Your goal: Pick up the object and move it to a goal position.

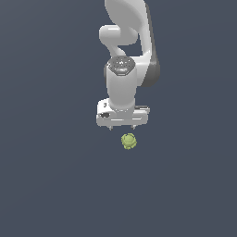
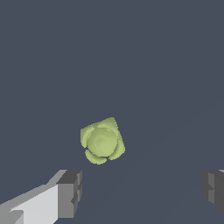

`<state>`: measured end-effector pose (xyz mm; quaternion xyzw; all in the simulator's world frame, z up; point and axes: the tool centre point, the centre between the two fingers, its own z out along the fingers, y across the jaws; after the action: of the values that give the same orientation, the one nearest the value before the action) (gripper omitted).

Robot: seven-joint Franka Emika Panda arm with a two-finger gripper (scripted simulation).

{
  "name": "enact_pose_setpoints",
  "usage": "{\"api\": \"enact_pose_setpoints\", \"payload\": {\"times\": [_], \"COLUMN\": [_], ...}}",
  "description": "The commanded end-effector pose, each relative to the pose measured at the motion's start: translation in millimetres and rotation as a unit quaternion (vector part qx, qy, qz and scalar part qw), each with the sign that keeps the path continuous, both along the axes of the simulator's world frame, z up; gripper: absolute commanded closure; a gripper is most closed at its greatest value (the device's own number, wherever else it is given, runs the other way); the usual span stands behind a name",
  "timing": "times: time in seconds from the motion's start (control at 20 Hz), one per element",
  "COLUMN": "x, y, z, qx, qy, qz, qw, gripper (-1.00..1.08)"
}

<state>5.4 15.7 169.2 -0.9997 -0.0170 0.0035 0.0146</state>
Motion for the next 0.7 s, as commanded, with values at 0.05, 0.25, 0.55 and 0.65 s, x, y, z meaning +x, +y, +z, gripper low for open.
{"api": "enact_pose_setpoints", "payload": {"times": [0.05, 0.25, 0.55, 0.65], "x": [-1, -2, -6, -7], "y": [4, 12, 26, 29], "z": [-11, -30, -62, -69], "qx": [-0.003, -0.007, -0.012, -0.013], "qy": [-0.001, -0.002, -0.005, -0.005], "qz": [0.023, 0.065, 0.136, 0.152], "qw": [0.9997, 0.9978, 0.9906, 0.9882], "gripper": [-0.92, -0.92, -0.92, -0.92]}}
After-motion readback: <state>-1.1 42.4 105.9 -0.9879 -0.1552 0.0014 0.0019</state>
